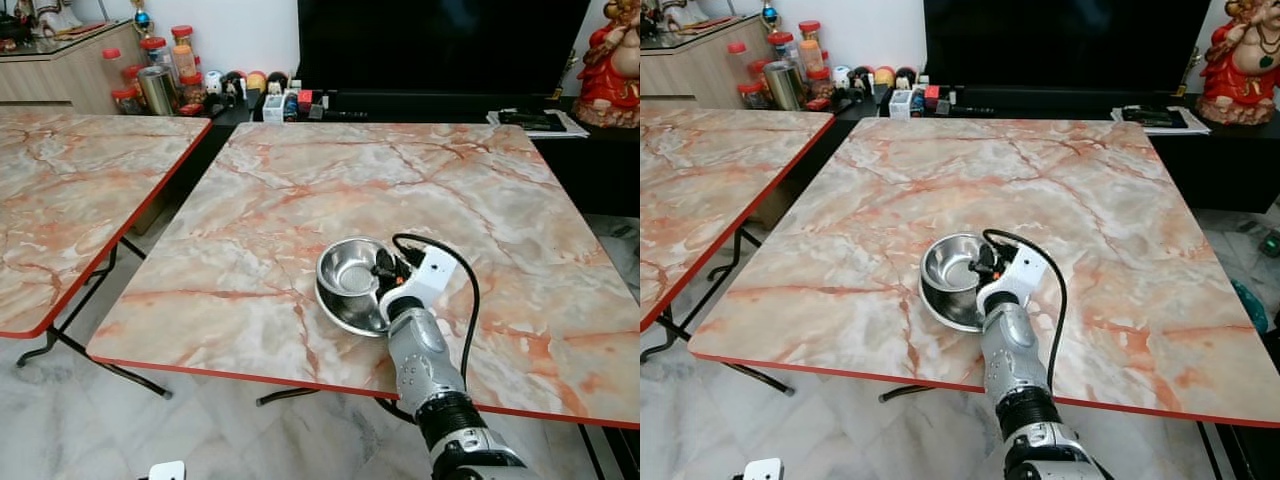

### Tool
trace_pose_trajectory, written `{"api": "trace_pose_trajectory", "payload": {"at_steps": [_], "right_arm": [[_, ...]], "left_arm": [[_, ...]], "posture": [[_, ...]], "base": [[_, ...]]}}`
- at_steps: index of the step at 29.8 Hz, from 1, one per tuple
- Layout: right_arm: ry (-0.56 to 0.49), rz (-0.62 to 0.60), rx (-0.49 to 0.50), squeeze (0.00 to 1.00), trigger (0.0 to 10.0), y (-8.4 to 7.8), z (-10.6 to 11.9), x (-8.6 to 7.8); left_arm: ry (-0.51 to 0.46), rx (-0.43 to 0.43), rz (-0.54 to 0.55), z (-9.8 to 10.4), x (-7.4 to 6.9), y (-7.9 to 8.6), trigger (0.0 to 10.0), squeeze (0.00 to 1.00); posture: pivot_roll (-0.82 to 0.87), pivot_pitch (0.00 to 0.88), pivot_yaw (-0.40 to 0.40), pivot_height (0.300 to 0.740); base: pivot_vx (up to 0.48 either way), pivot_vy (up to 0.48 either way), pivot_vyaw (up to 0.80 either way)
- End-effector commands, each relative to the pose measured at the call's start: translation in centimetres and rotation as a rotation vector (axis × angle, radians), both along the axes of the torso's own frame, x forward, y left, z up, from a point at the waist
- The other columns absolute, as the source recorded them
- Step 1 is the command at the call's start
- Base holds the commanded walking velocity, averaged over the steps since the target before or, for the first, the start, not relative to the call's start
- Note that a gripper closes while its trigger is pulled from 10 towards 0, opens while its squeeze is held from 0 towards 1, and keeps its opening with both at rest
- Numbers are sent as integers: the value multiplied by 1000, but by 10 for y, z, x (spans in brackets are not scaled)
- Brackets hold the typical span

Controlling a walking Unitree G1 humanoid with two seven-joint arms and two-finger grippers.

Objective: Setting the table

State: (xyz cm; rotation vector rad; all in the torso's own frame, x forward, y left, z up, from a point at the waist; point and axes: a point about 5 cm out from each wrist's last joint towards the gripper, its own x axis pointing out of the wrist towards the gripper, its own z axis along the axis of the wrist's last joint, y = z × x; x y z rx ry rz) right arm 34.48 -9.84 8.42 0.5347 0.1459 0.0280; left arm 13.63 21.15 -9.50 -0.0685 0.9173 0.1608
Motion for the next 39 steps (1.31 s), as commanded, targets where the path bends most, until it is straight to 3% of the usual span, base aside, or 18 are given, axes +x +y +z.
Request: {"api": "trace_pose_trajectory", "payload": {"at_steps": [1,25,34,37,39], "right_arm": [[-7,-10,25,0,10000,4,6,1],[-29,-21,37,0,10000,-3,13,-10],[-28,-16,120,0,10000,-1,19,-11],[-143,14,158,0,10000,5,45,-7],[-160,33,156,0,10000,7,51,-7]], "left_arm": [[-5,0,10,1,1,4,10000,0],[-8,-28,-9,3,9,0,10000,0],[-15,-41,-10,4,13,-1,10000,0],[-20,-45,-7,4,13,0,10000,0],[-23,-49,-8,4,14,-1,10000,0]], "posture": [[95,12,51,740],[75,0,55,740],[79,0,57,740],[80,0,60,740],[81,0,57,740]], "base": [[0,0,0],[0,0,0],[0,0,0],[0,0,0],[0,0,0]]}}
